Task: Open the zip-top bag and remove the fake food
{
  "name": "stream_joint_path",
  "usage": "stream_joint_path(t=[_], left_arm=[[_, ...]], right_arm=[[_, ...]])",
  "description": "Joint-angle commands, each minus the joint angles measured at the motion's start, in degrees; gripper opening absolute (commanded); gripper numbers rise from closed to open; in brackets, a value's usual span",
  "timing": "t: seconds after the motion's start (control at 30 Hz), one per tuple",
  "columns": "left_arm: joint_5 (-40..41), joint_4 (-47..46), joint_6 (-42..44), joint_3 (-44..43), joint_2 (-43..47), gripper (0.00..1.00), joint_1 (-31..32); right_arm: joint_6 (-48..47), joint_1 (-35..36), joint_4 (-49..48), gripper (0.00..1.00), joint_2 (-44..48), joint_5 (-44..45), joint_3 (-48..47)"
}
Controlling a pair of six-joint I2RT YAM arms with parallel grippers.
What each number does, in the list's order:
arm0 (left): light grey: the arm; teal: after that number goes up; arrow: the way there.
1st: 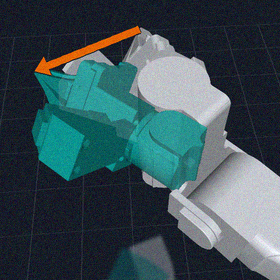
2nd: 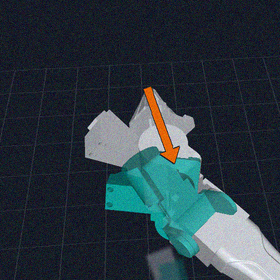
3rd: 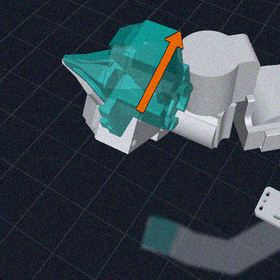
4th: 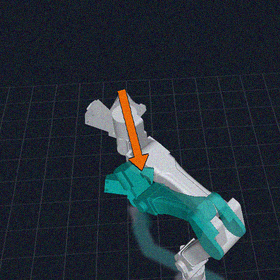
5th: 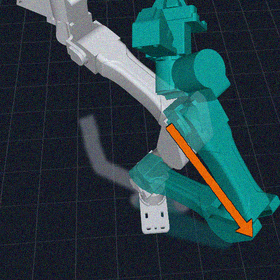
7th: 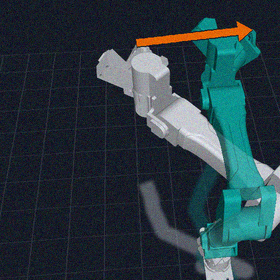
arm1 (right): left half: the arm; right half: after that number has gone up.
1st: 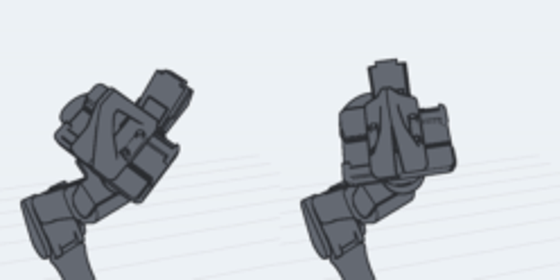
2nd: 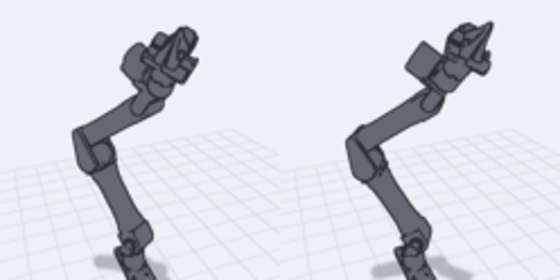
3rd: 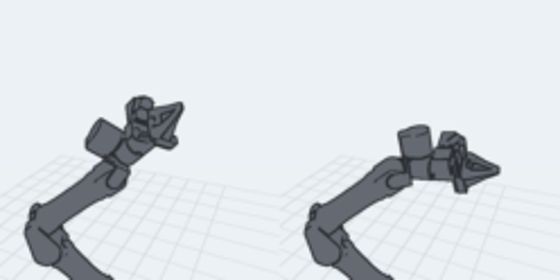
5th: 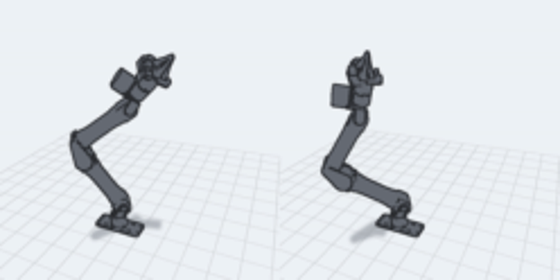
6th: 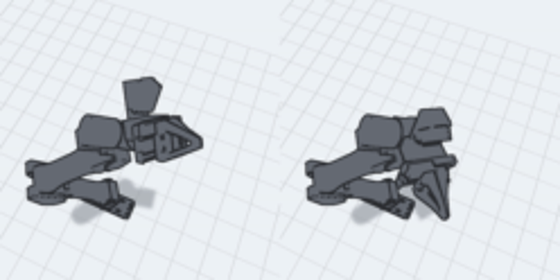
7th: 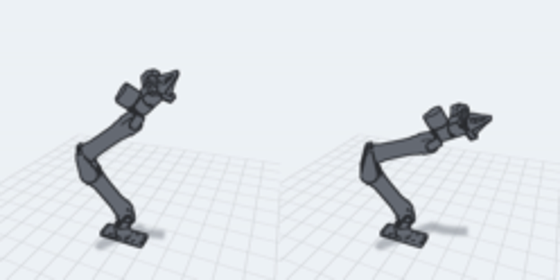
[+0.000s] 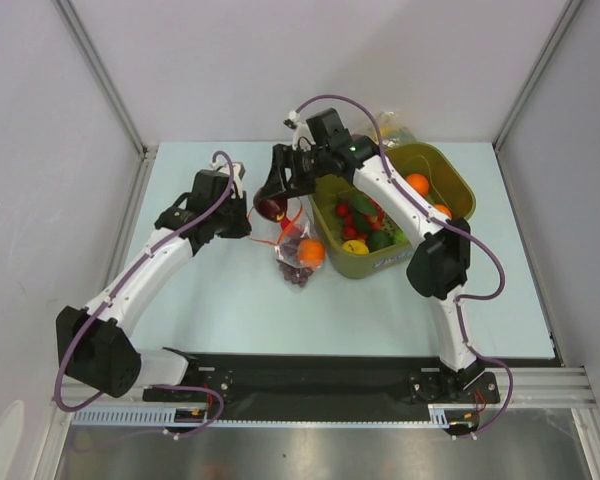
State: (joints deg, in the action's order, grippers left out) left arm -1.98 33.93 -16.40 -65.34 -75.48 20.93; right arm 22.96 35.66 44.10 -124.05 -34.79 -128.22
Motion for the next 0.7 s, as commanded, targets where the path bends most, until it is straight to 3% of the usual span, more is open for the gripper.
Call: stream_joint_path(t=[0.0,0.47,0.67], left_arm=[[-0.9,-1.8,0.7,-1.6,-0.6,0.00,-0.5],[0.1,-1.6,0.3,-1.5,-0.4,0.00,-0.5],[0.0,-1.6,0.3,-2.4,-0.9,0.00,-0.5]], right_arm=[[3.0,0.1,-3.6,0.47,3.5,-4.5,-2.6],[4.9,-6.4,-6.9,0.47,6.8,-5.6,-1.3],[1.8,-10.3,-4.0,0.47,8.9,-2.1,-0.4]])
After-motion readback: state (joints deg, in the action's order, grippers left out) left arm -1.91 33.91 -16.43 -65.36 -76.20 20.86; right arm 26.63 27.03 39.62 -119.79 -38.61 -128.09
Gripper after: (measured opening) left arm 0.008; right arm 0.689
